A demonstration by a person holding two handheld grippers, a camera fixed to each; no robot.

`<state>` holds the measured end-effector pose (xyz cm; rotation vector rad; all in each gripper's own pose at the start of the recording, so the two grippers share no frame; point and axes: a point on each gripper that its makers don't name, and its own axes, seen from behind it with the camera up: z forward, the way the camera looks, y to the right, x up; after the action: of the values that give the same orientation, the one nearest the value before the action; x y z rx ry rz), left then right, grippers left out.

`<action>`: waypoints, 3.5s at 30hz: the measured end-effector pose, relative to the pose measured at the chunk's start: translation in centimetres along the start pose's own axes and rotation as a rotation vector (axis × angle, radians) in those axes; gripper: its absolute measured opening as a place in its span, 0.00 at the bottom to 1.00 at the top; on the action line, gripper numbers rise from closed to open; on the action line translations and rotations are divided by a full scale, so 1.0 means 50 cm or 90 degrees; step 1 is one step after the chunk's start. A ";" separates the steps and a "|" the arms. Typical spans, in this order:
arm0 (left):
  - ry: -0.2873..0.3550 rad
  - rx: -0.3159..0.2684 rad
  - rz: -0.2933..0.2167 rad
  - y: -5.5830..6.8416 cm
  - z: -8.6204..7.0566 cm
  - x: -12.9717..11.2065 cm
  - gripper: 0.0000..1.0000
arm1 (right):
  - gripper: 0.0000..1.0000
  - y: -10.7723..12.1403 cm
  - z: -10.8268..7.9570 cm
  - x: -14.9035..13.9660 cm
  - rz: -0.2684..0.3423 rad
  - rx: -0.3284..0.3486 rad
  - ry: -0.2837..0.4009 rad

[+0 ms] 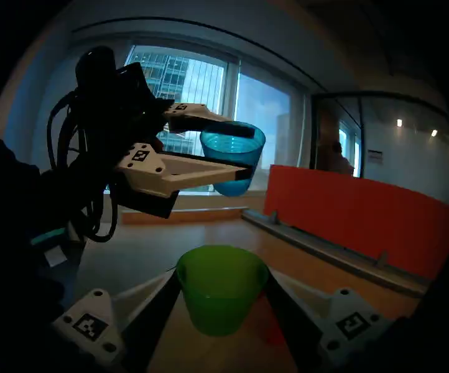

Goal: Pour water

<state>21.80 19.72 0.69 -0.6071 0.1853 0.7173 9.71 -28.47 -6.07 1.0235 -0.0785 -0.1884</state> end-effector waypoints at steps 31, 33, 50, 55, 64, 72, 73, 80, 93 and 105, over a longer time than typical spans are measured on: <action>0.016 0.006 0.128 -0.003 -0.007 0.038 0.87 | 0.92 -0.016 0.019 -0.001 -0.002 0.015 -0.001; 0.017 0.006 0.136 -0.002 -0.006 0.041 0.87 | 0.92 -0.015 0.019 0.000 -0.002 0.015 -0.001; 0.020 0.004 0.190 0.004 -0.001 0.053 0.87 | 0.92 -0.018 0.025 0.008 -0.004 0.018 0.003; 0.022 0.006 0.199 0.002 -0.002 0.057 0.87 | 0.92 -0.015 0.023 0.009 -0.005 0.016 0.004; 0.024 0.008 0.216 -0.002 -0.003 0.062 0.87 | 0.92 -0.016 0.020 0.013 -0.004 0.015 0.007; 0.028 0.009 0.230 -0.006 -0.004 0.069 0.87 | 0.92 -0.013 0.019 0.013 -0.006 0.014 0.008; 0.029 0.009 0.232 -0.006 -0.004 0.069 0.87 | 0.92 -0.012 0.019 0.014 -0.006 0.013 0.008; 0.031 0.008 0.249 -0.002 -0.004 0.072 0.87 | 0.91 -0.011 0.018 0.017 -0.007 0.012 0.011; 0.033 0.016 0.285 -0.012 -0.008 0.083 0.87 | 0.92 -0.010 0.019 0.019 -0.006 0.012 0.014; 0.034 0.020 0.312 -0.021 -0.013 0.091 0.87 | 0.91 -0.006 0.018 0.019 -0.004 0.008 0.016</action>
<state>25.91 21.29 -0.98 -0.5553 0.4032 1.1689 10.45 -29.56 -5.87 1.0389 -0.0543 -0.1811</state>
